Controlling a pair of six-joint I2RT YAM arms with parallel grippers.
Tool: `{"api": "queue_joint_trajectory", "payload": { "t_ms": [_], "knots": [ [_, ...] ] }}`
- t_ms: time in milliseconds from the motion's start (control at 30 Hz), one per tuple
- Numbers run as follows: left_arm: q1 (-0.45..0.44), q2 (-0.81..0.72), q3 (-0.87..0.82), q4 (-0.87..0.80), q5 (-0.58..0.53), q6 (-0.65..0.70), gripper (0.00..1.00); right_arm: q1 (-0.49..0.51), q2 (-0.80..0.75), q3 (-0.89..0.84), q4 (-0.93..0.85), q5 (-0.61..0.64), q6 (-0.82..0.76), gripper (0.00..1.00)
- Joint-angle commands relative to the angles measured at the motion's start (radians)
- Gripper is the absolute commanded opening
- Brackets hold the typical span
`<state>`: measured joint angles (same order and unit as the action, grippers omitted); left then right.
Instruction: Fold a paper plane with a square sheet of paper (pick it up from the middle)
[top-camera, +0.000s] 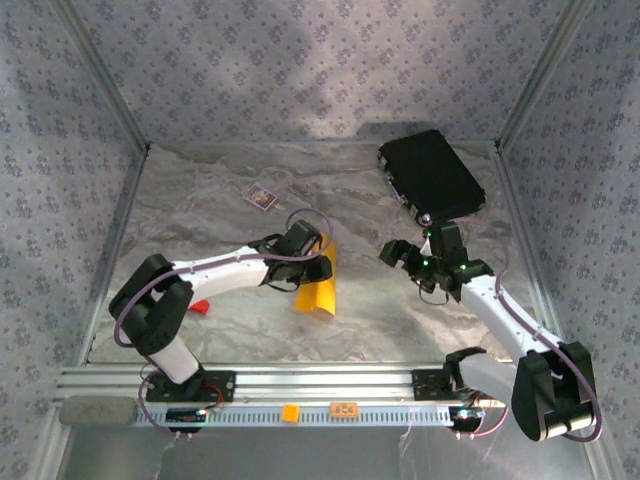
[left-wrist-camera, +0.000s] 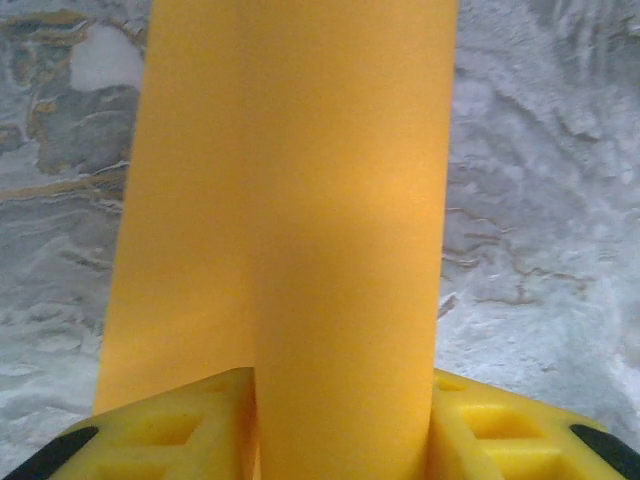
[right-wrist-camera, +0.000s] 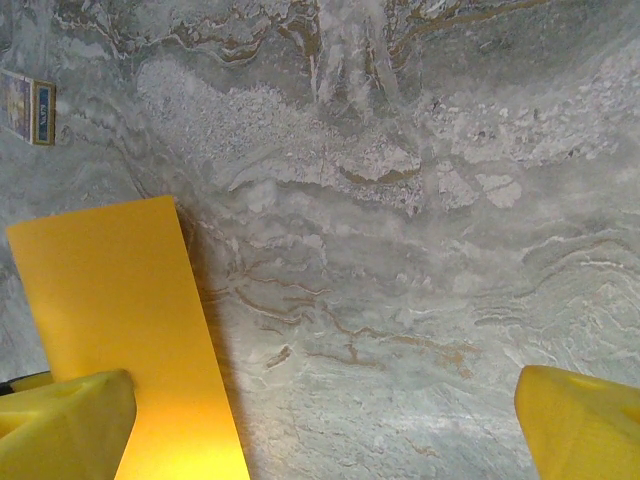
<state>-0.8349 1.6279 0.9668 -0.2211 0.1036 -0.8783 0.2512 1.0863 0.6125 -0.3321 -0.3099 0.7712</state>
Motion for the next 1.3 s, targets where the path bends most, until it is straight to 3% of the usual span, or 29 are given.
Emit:
{"api": "queue_joint_trajectory", "payload": {
  "t_ms": [0, 400, 667, 867, 1267],
  "knots": [
    [0.012, -0.042, -0.026, 0.112, 0.088, -0.037, 0.41, 0.004, -0.019, 0.004, -0.013, 0.011, 0.016, 0.99],
    [0.068, -0.054, -0.16, 0.455, 0.287, -0.171, 0.41, 0.003, -0.049, -0.004, 0.002, 0.011, 0.027, 0.99],
    [0.072, -0.011, -0.178, 0.556, 0.367, -0.207, 0.41, 0.003, -0.054, -0.005, 0.011, 0.007, 0.038, 0.99],
    [0.08, 0.019, -0.24, 0.703, 0.378, -0.295, 0.41, 0.004, -0.053, 0.0, 0.012, -0.001, 0.034, 0.99],
    [0.076, 0.056, -0.317, 0.686, 0.262, -0.343, 0.4, 0.017, -0.018, -0.003, 0.065, -0.06, 0.027, 0.99]
  ]
}}
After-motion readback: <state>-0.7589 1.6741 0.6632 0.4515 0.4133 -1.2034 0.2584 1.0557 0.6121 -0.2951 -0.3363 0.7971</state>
